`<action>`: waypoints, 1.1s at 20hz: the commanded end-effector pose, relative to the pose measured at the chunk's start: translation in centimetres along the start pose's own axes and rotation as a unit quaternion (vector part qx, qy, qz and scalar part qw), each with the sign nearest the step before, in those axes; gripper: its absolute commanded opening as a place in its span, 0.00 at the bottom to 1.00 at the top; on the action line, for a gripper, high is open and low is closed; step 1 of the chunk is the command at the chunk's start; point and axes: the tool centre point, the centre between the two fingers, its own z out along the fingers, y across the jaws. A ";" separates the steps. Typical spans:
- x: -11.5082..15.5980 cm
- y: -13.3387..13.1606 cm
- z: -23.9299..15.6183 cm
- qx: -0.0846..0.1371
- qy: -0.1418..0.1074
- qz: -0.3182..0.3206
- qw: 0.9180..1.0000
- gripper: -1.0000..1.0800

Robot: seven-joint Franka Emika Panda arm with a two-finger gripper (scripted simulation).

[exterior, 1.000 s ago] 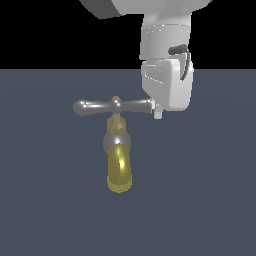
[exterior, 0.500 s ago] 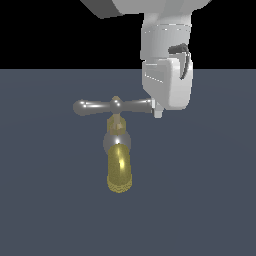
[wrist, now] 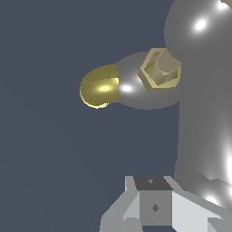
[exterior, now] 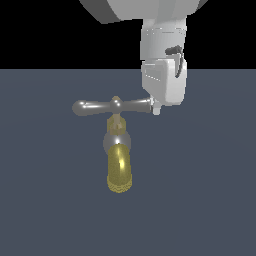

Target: Turn on the faucet by rotating a designated handle.

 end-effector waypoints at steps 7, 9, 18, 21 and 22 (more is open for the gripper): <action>-0.3 2.5 0.0 -0.002 -0.002 -0.001 1.000 0.00; -0.4 3.1 0.0 -0.002 -0.002 -0.001 1.000 0.00; -0.7 5.5 0.0 -0.002 -0.002 -0.001 1.000 0.00; -1.2 5.1 0.2 0.003 -0.001 0.007 1.000 0.00; -0.9 5.5 0.2 0.003 -0.001 0.007 1.000 0.00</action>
